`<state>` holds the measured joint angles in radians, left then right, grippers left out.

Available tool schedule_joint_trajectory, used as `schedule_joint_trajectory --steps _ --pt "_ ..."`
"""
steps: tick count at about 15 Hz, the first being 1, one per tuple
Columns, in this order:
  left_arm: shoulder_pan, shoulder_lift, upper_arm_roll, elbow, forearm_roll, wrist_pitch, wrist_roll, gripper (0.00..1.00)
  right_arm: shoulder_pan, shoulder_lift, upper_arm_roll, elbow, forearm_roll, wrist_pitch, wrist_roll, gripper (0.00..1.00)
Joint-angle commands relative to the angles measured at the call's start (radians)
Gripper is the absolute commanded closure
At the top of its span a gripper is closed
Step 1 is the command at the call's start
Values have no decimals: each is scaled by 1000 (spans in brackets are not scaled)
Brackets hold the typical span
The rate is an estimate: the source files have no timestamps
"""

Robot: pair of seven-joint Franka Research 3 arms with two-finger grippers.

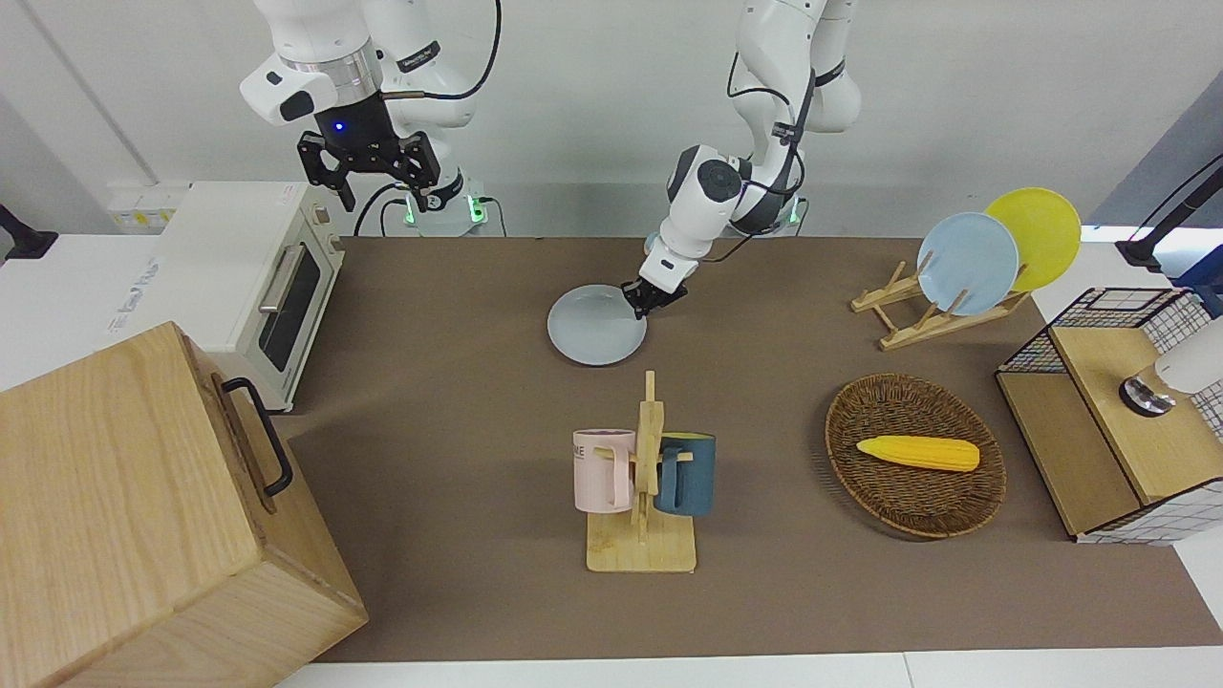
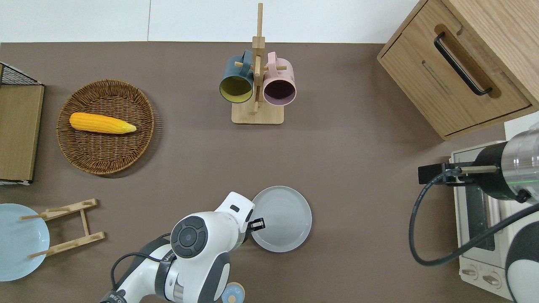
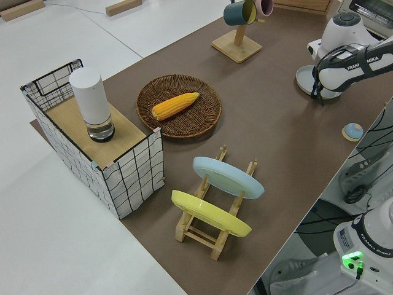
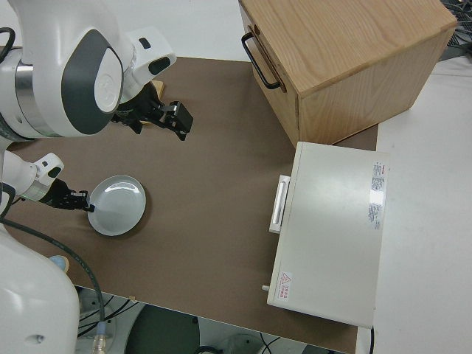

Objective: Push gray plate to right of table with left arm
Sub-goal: 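Push the gray plate with the left gripper away from the left arm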

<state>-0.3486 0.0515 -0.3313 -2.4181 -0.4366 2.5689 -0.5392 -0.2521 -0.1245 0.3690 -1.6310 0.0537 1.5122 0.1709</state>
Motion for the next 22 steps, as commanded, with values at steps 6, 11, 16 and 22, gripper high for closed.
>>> schedule_joint_trajectory --steps 6,11,16,22 --pt "-72 111 12 142 -24 50 -47 1000 -24 -27 14 -27 21 0 12 5" --pt "-92 139 11 166 -22 53 -48 1000 -24 -27 14 -27 21 0 10 7" --pt "-115 177 12 191 -27 77 -59 1000 -24 -27 14 -27 21 0 12 5" --pt "-167 261 20 258 -47 119 -59 822 -24 -27 14 -27 21 0 10 5"
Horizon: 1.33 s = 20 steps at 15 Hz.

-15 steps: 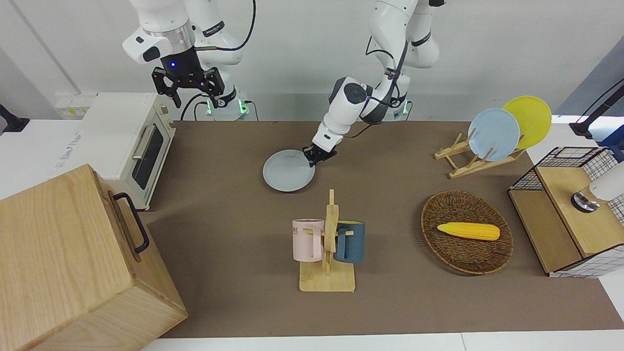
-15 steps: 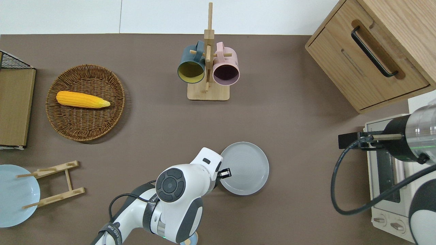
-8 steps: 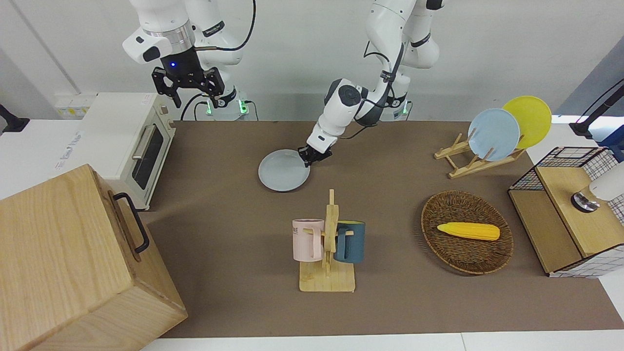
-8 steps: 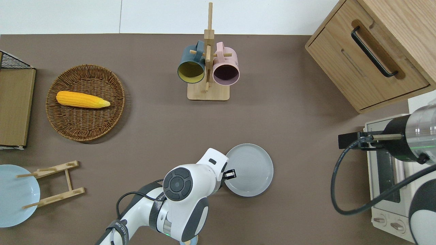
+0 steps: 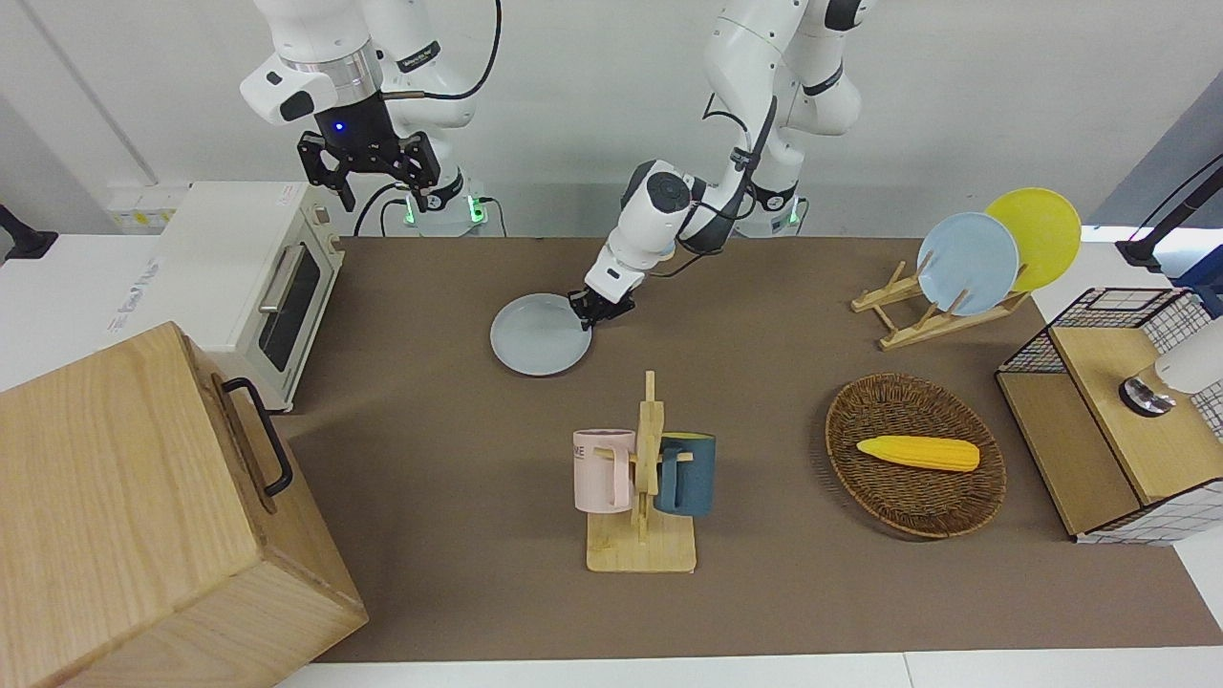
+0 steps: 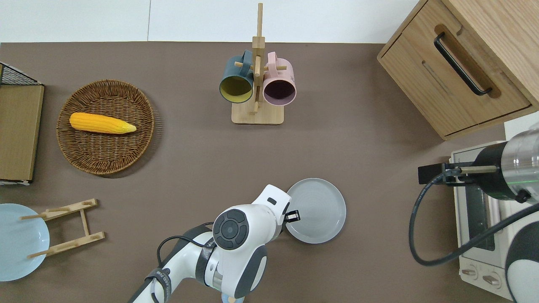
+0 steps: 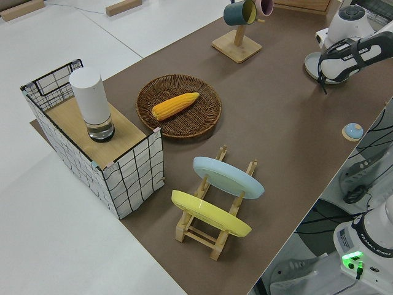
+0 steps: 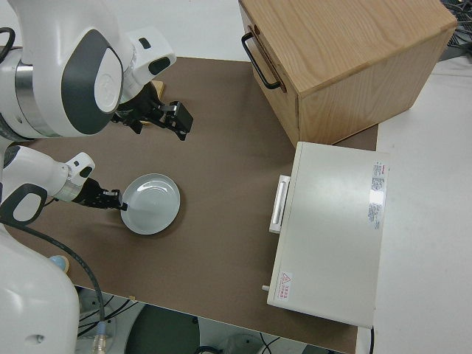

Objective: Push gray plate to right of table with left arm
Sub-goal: 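Push the gray plate with the left gripper away from the left arm, then release the gray plate and lift the left gripper off it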

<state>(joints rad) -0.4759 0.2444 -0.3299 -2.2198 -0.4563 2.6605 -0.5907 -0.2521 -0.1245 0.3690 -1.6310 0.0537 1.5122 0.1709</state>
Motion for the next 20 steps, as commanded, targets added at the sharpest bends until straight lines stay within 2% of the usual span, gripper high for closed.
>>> schedule_joint_trajectory --steps 1,2,4,8,12,20 --pt "-40 69 19 60 -27 27 -8 607 -24 -27 14 -27 21 0 12 5" --pt "-40 69 19 58 -27 27 -8 375 -24 -27 14 -27 21 0 10 5" --pt "-38 67 25 58 -31 24 -11 27 -24 -27 14 -27 21 0 10 5" --pt "-23 40 25 57 -53 -4 -12 9 -24 -27 14 -27 21 0 12 5" --pt "34 -39 29 57 -51 -157 5 9 -24 -27 14 -27 21 0 10 5" --pt "91 -145 198 83 -25 -431 107 7 -24 -27 14 -27 21 0 12 5"
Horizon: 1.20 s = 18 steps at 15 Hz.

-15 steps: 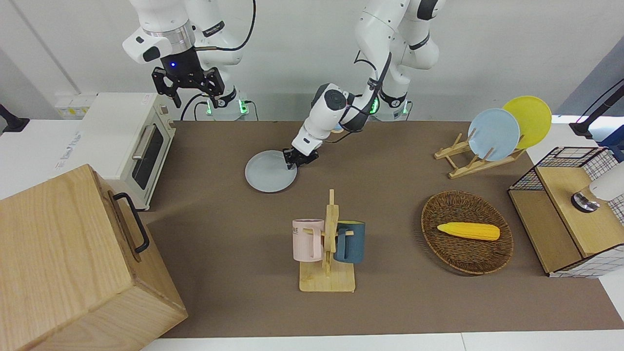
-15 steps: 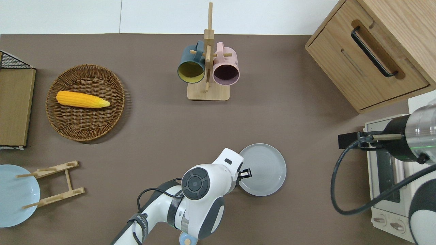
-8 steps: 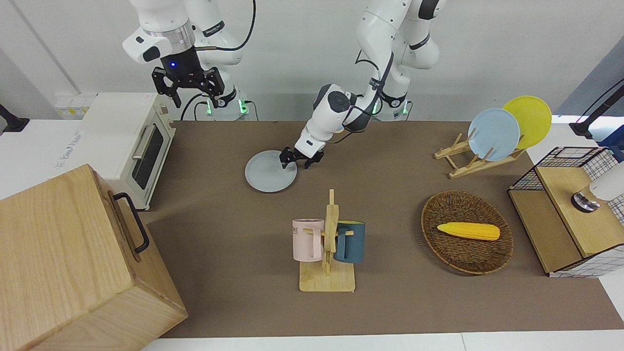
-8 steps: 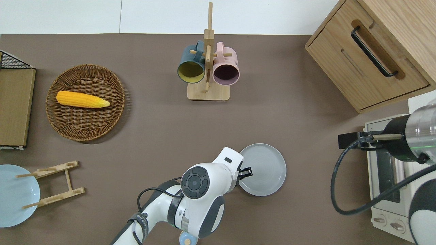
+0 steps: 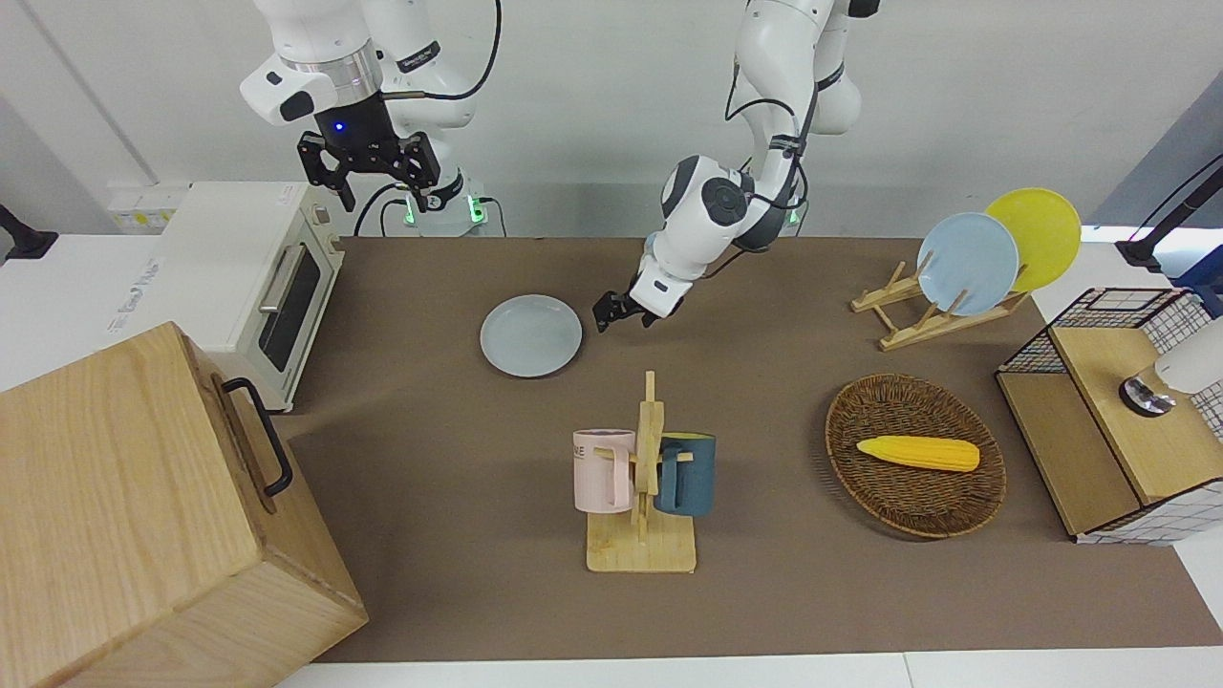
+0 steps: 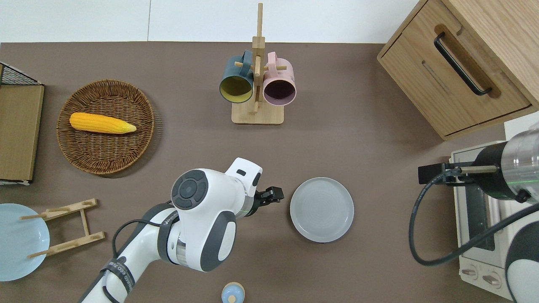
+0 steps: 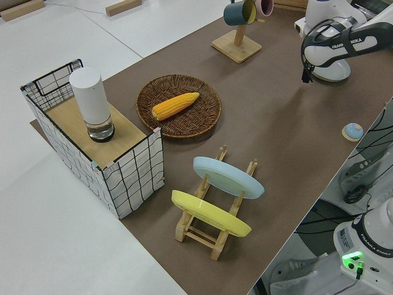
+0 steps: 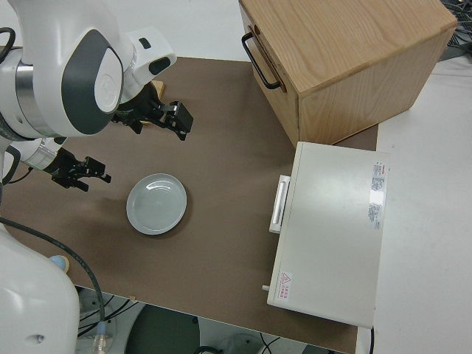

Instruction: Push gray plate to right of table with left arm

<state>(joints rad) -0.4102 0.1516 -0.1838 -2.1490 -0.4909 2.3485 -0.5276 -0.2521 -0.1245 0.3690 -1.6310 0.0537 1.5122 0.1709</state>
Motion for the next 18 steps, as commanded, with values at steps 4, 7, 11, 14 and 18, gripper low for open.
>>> schedule_joint_trajectory --steps 4,7,11,14,18 --pt "62 -73 159 196 210 -436 69 7 -24 -27 14 -27 21 0 12 5" --pt "91 -79 227 287 273 -589 72 7 -24 -27 14 -27 21 0 12 5" --pt "183 -125 251 324 305 -690 220 7 -24 -27 14 -27 21 0 10 5" --pt "250 -170 245 324 357 -698 278 7 -24 -27 14 -27 21 0 12 5" --pt "320 -204 234 409 408 -773 281 7 -24 -27 14 -27 21 0 10 5"
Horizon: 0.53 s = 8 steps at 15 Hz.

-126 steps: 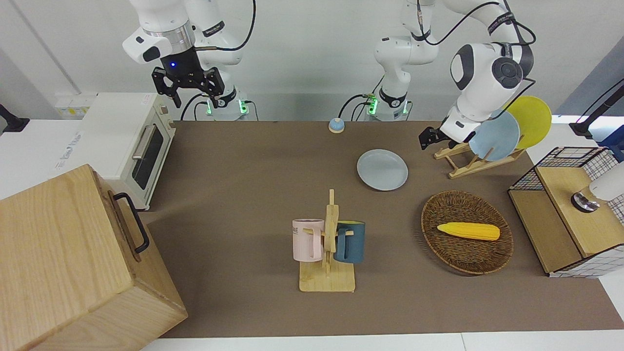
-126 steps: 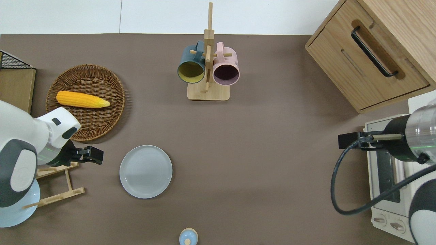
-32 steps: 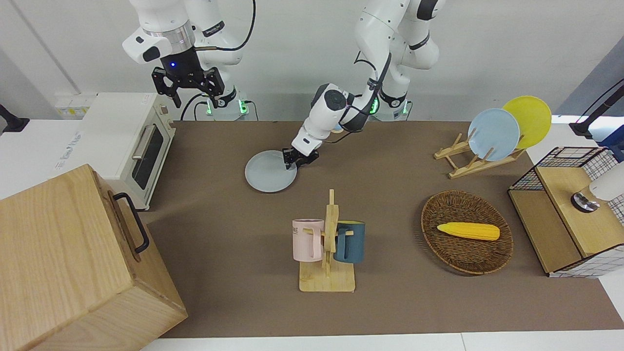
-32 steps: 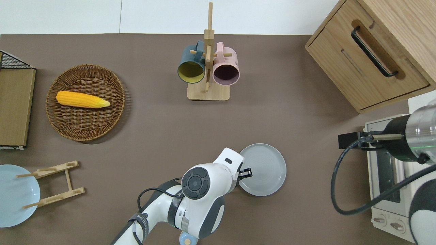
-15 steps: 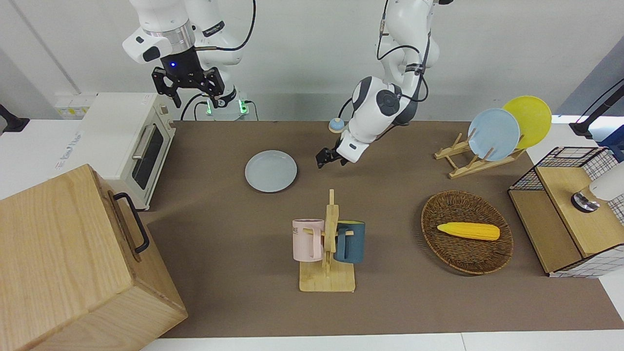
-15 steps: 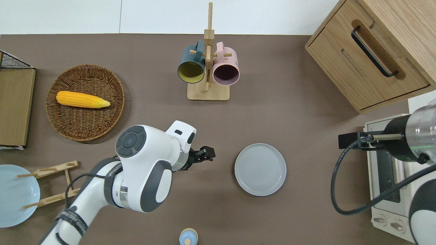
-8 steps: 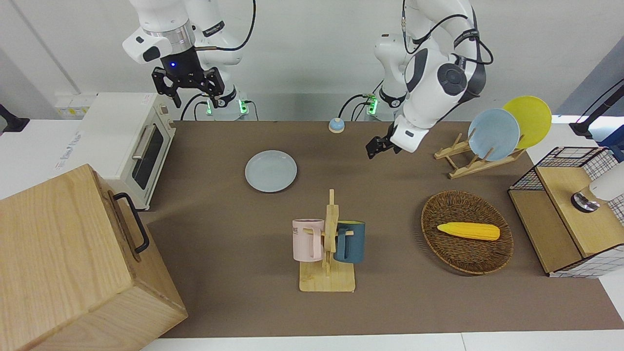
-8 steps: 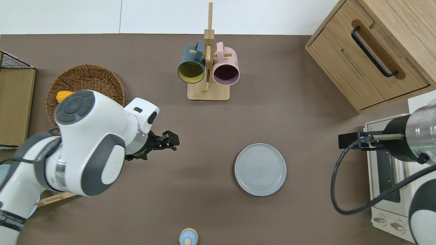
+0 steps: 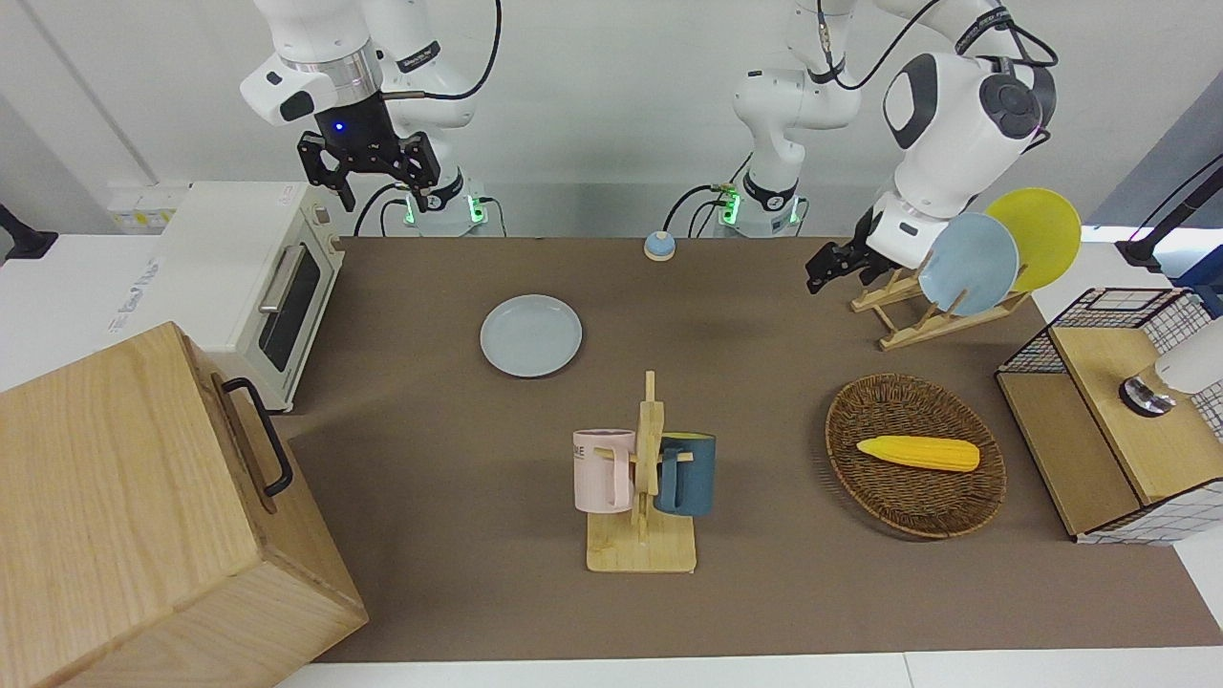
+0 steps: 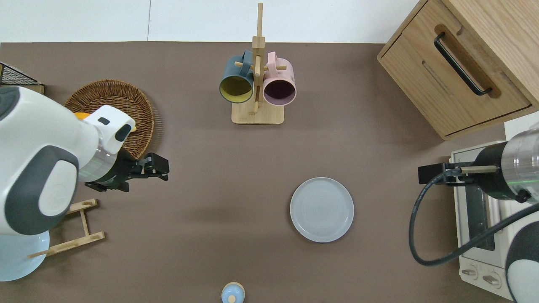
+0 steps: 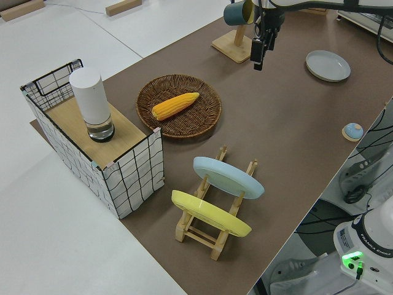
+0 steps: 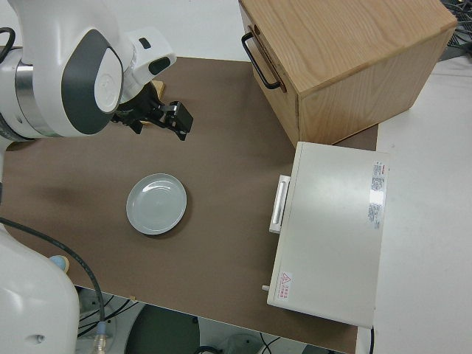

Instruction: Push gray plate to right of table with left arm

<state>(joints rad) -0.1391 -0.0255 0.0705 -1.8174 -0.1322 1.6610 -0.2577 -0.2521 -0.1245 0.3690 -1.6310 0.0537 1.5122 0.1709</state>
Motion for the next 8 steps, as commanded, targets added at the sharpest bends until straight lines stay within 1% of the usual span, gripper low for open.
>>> schedule_joint_trajectory --steps 1,2,5,7,8 --pt "67 -27 -21 131 49 -124 15 7 -24 -27 14 -27 21 0 12 5" --pt "78 -27 -21 156 51 -145 20 7 -24 -27 14 -27 21 0 10 5" --pt "107 -27 -34 167 49 -150 21 7 -24 -27 14 -27 21 0 12 5" --pt "110 -27 -69 179 52 -153 18 7 -24 -27 14 -27 21 0 10 5" --pt "116 -27 -74 190 54 -161 18 7 -24 -27 14 -27 21 0 10 5"
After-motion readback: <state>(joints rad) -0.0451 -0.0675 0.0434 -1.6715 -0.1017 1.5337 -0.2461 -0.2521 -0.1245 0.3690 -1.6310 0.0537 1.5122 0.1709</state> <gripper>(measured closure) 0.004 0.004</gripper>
